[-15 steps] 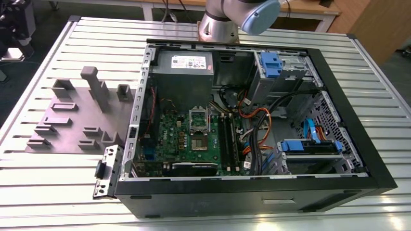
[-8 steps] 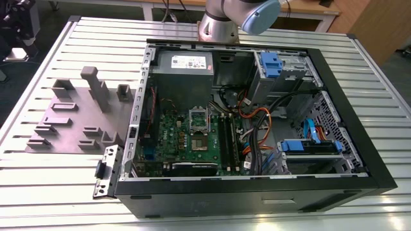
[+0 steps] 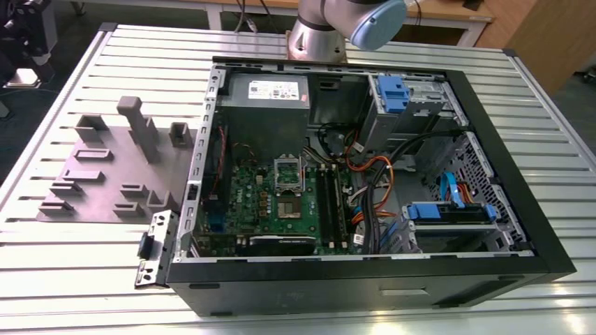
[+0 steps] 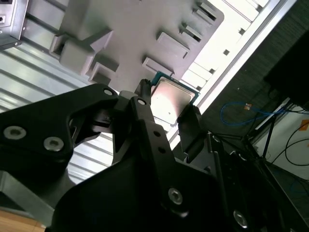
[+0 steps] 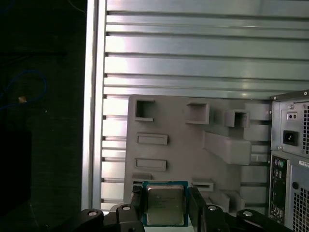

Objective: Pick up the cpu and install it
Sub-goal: 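Pick up the cpu and move it towards the insertion slot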

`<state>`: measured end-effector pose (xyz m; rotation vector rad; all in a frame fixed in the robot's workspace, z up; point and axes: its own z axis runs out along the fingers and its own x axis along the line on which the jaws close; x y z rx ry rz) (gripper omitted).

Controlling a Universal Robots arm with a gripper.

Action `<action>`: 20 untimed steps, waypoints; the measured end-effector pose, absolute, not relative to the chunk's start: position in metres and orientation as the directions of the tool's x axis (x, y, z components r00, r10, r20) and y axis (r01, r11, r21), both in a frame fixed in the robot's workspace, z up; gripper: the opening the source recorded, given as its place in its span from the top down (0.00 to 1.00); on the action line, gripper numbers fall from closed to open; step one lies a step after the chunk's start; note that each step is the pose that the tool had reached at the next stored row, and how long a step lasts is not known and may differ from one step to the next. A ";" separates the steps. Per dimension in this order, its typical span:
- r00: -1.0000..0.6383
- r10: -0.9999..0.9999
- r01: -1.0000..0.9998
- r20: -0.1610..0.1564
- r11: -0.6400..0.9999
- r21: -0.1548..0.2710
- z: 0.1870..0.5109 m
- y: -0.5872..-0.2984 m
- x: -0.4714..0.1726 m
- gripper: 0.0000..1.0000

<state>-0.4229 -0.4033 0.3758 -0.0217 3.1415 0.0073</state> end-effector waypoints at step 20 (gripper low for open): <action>-1.000 -0.001 -0.001 0.000 1.000 -0.002 0.376 -0.409 -0.409 0.53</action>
